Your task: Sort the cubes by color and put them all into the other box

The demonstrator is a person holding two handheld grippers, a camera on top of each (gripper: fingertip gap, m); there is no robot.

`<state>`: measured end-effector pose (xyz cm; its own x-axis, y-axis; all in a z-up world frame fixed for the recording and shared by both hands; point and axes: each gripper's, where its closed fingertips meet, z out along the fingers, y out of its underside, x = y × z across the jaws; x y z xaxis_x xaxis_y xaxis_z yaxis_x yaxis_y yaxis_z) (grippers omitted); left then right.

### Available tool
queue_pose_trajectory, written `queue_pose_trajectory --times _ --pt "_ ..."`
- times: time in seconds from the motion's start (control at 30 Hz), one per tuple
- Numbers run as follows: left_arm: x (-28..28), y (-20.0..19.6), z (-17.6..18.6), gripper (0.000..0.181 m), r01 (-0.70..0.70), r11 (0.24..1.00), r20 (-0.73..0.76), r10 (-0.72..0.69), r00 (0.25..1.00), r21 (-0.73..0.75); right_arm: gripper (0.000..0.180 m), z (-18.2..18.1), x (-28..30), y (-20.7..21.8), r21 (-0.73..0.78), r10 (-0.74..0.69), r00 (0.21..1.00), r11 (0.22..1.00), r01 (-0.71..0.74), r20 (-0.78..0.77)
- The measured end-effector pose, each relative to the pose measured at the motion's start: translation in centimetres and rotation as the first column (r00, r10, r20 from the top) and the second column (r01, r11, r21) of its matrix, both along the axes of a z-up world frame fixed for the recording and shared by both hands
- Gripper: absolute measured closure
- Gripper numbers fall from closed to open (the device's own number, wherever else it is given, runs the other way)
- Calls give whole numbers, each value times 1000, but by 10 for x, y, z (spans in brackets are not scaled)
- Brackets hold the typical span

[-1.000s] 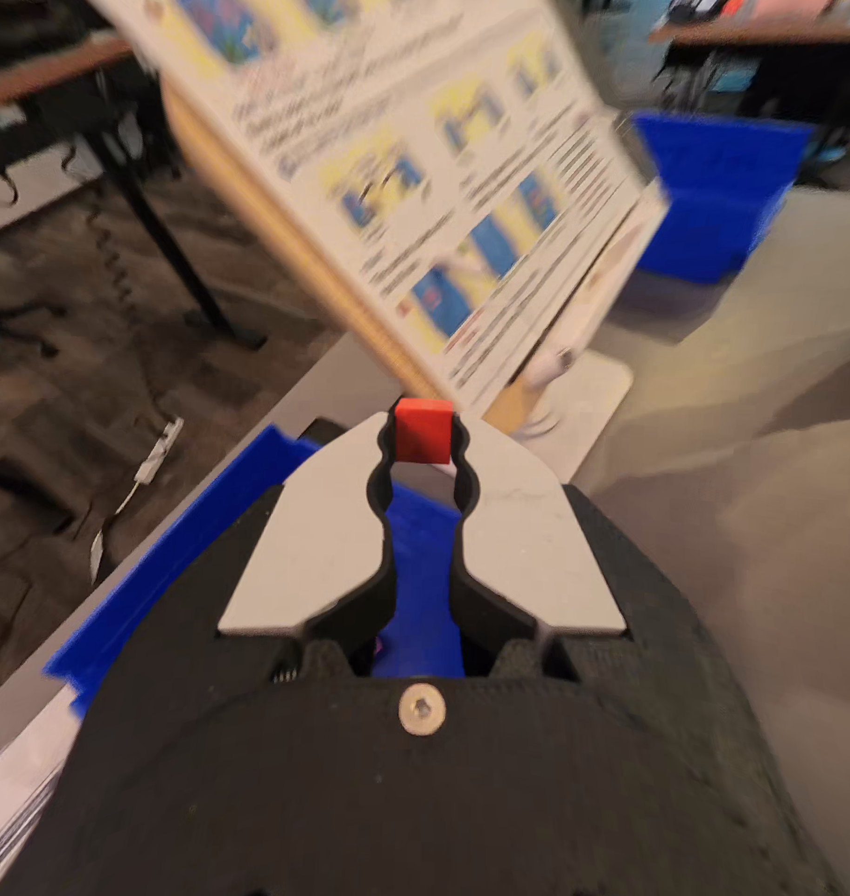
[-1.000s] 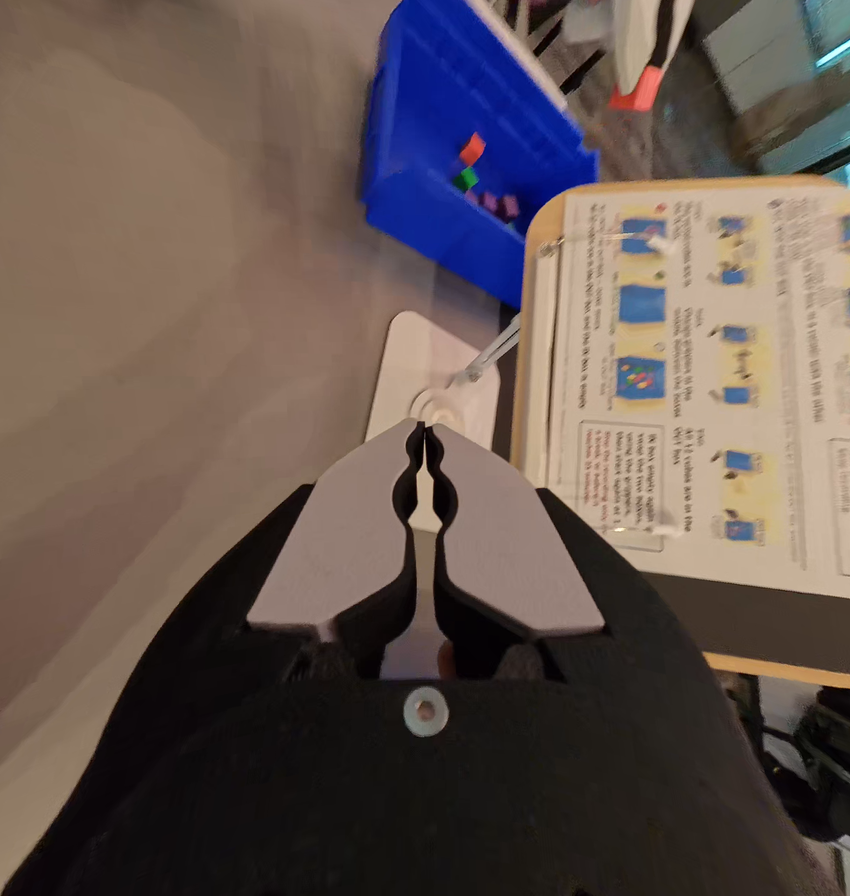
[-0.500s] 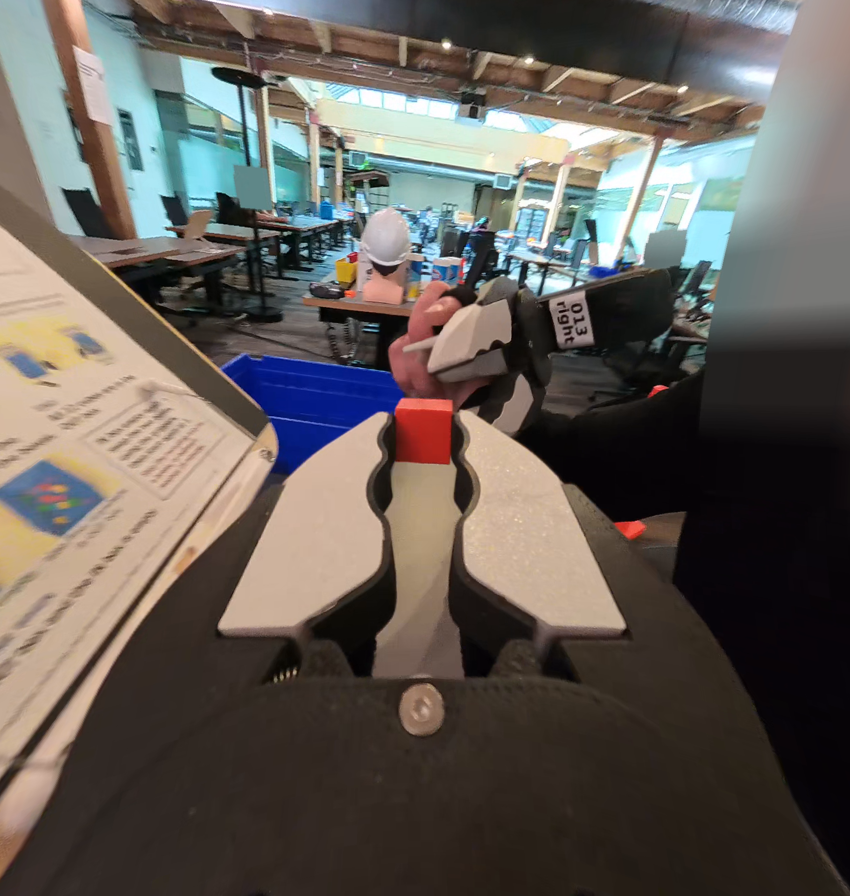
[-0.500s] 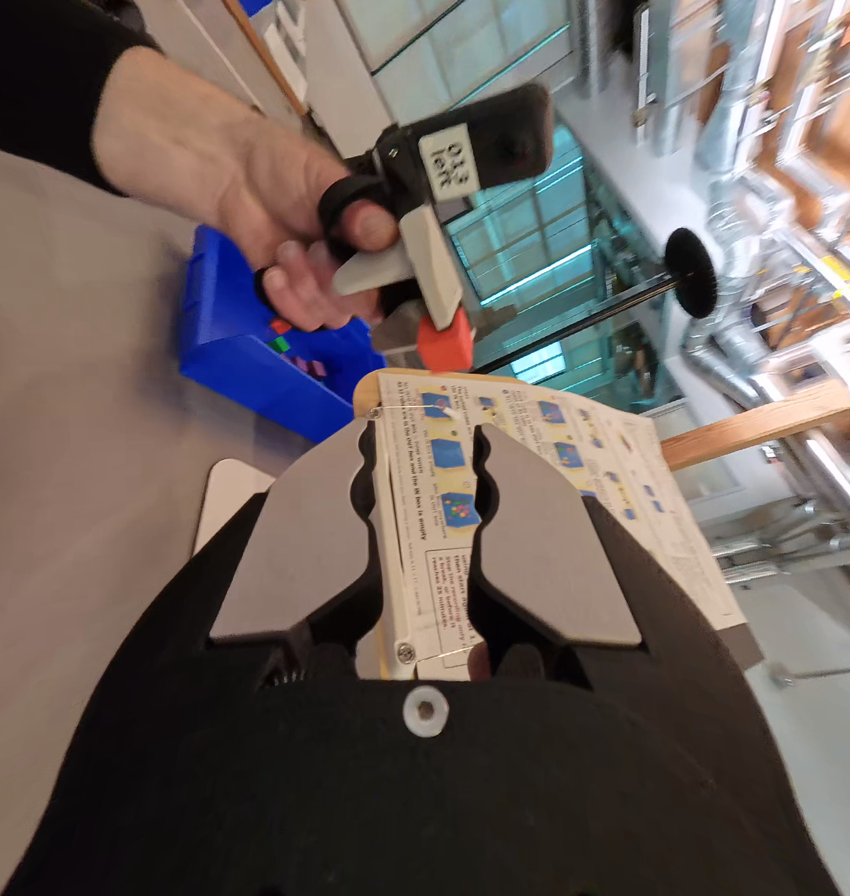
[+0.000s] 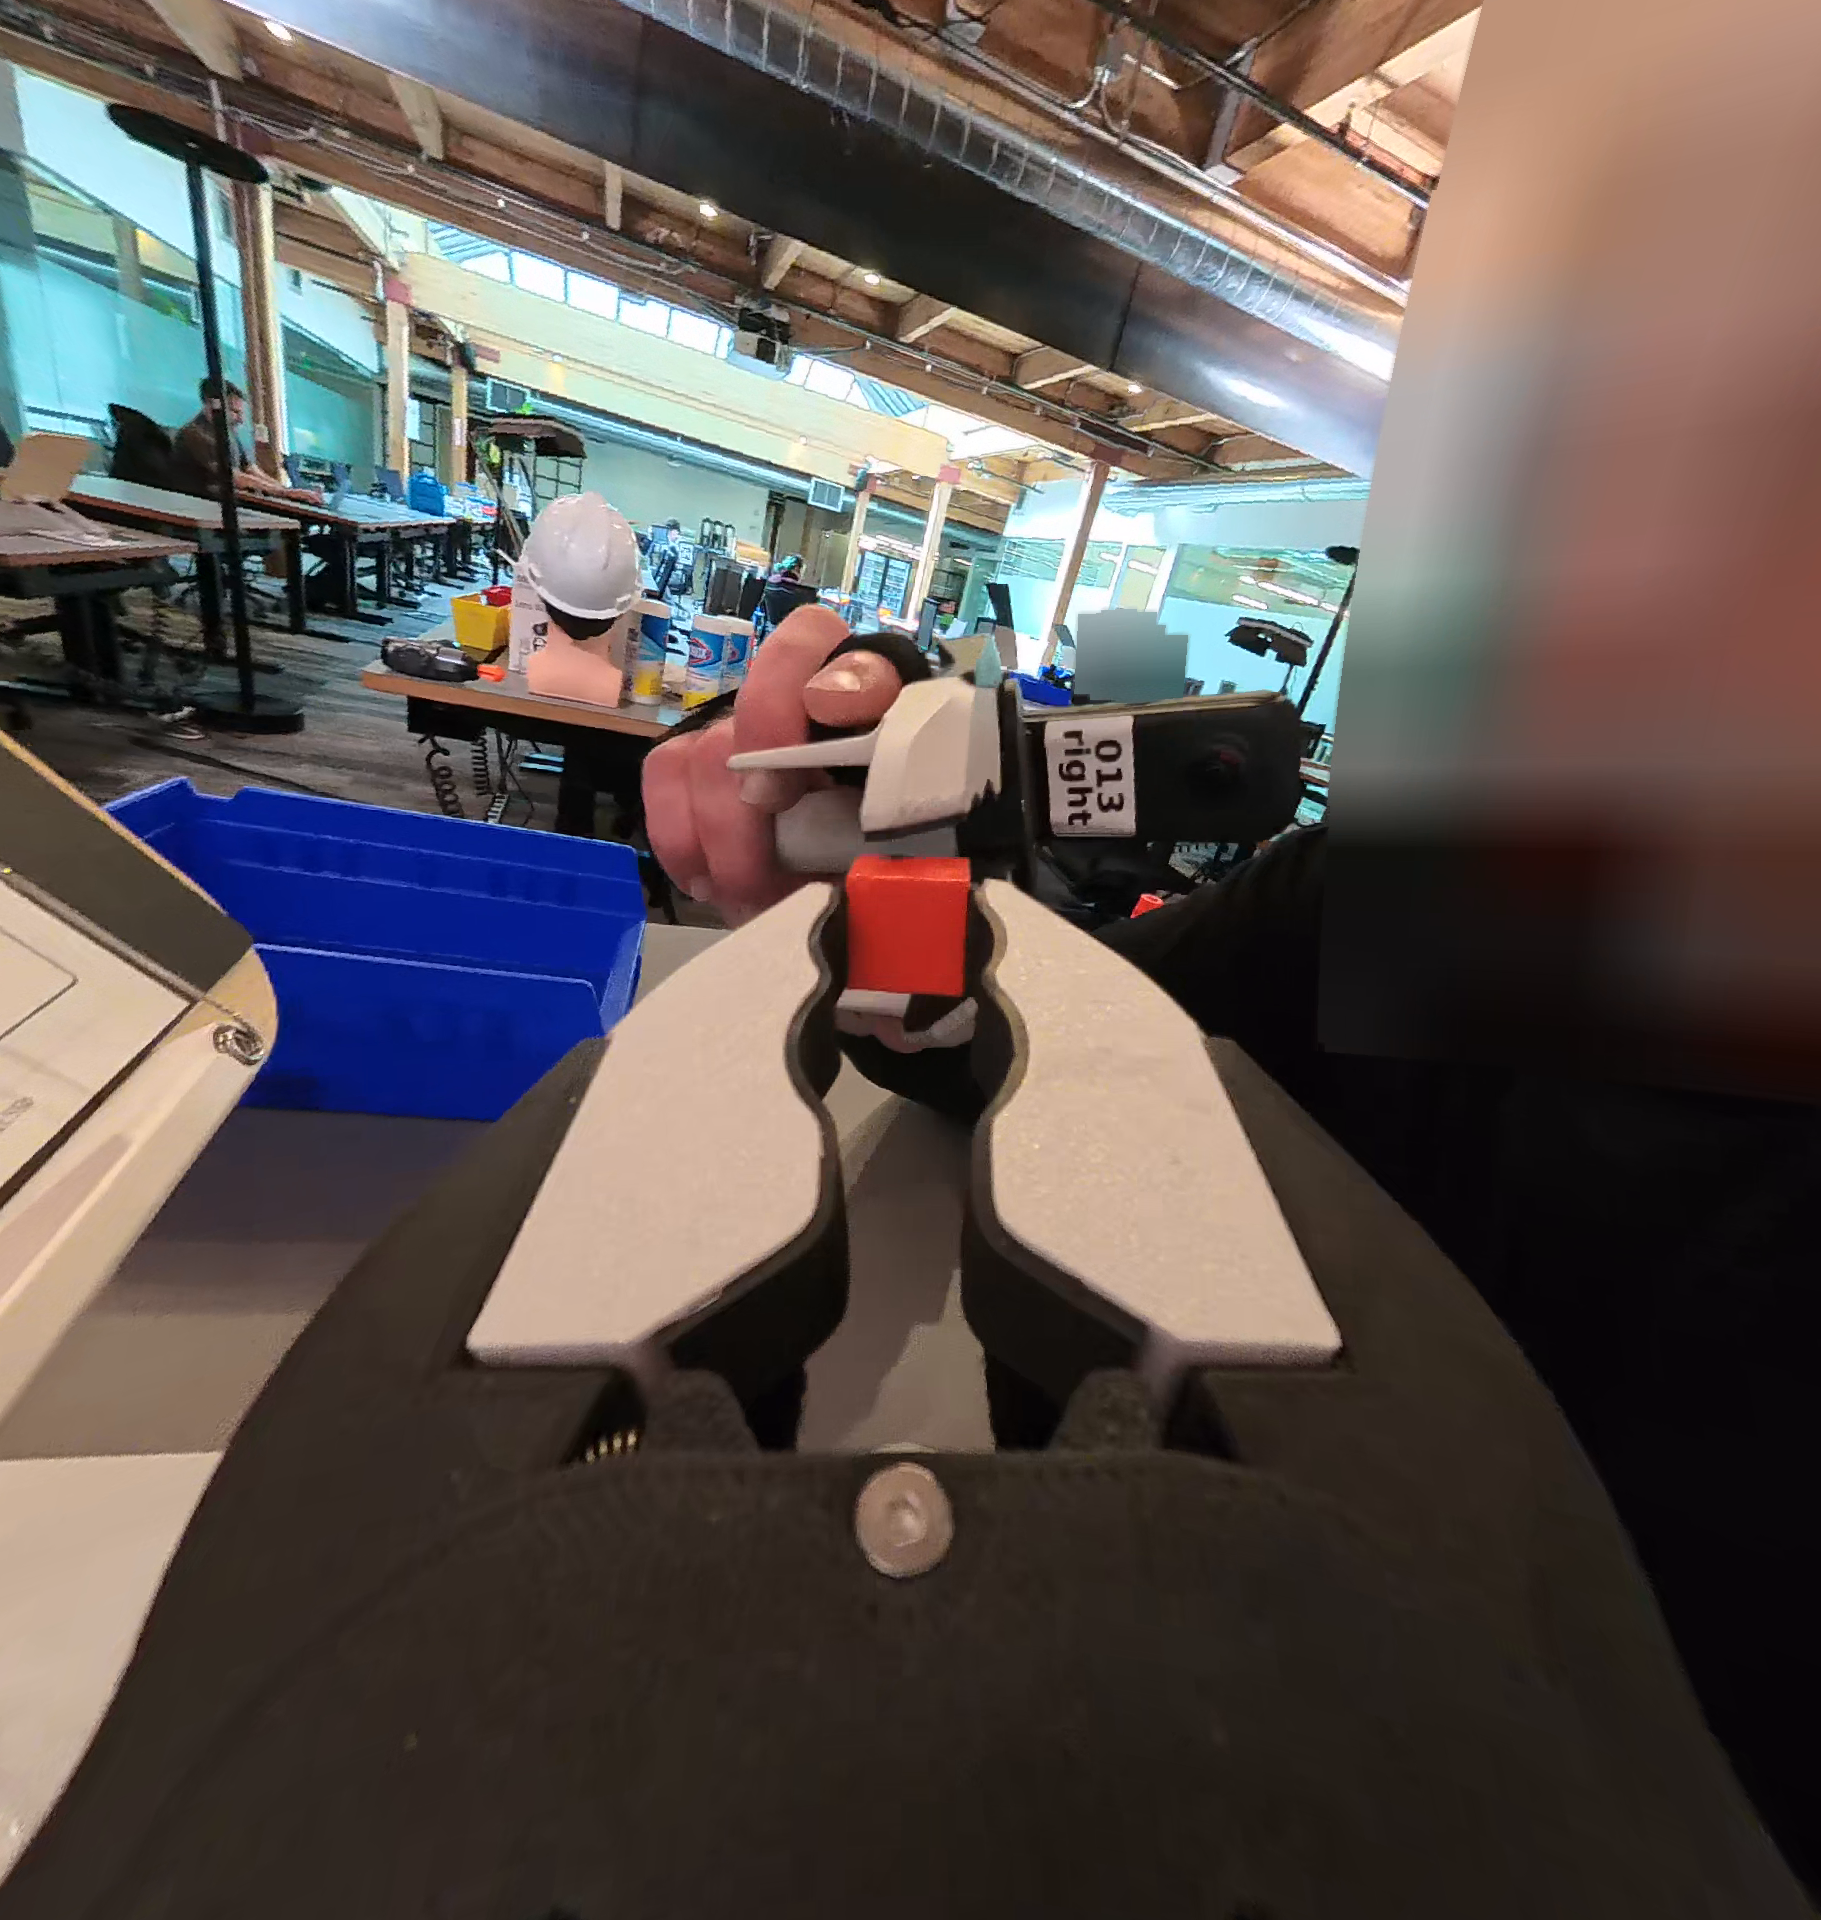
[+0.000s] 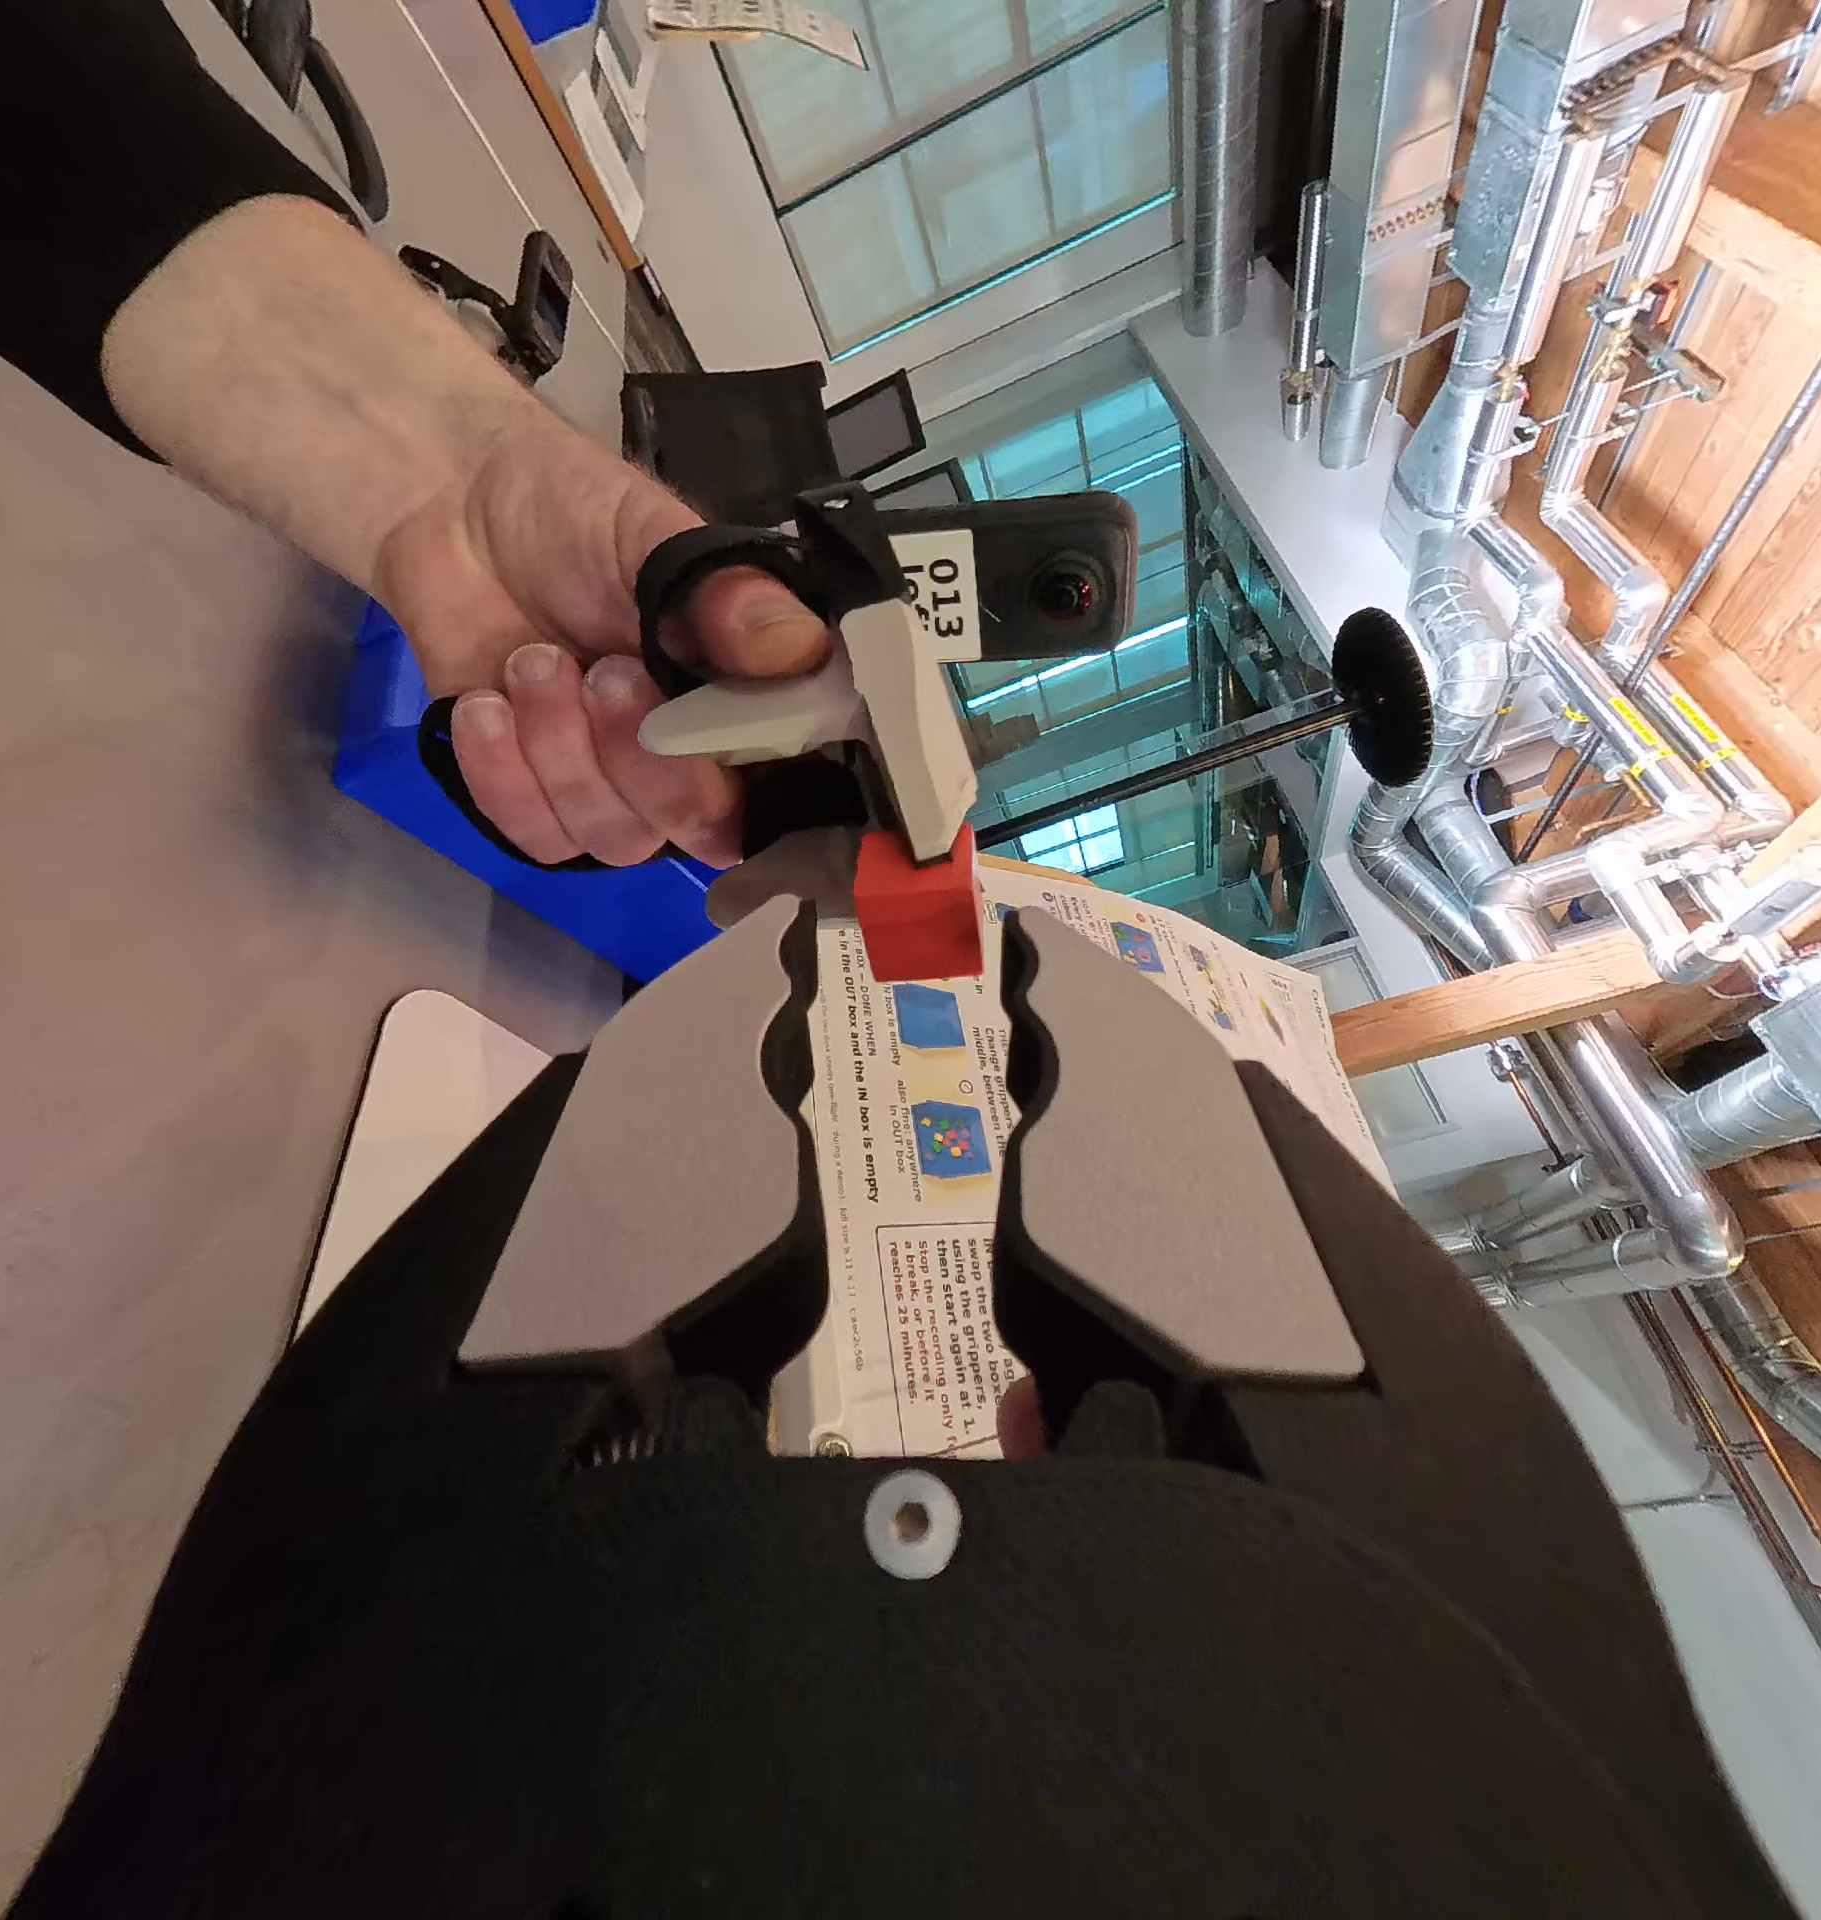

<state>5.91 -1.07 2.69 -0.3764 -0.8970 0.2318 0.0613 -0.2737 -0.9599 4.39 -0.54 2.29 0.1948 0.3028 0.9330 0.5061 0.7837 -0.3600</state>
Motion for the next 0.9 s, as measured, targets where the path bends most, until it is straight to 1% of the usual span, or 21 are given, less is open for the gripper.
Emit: queue_pose_trajectory --times 0.3,0.9 --pt "4 -14 -4 160 96 995 -3 -96 995 -28 157 -2 -5 -10 59 19 999 998 -21 30" --pt "-2 -23 -7 160 211 976 33 -209 977 -49 158 -5 -10 -19 112 27 997 993 -35 68"
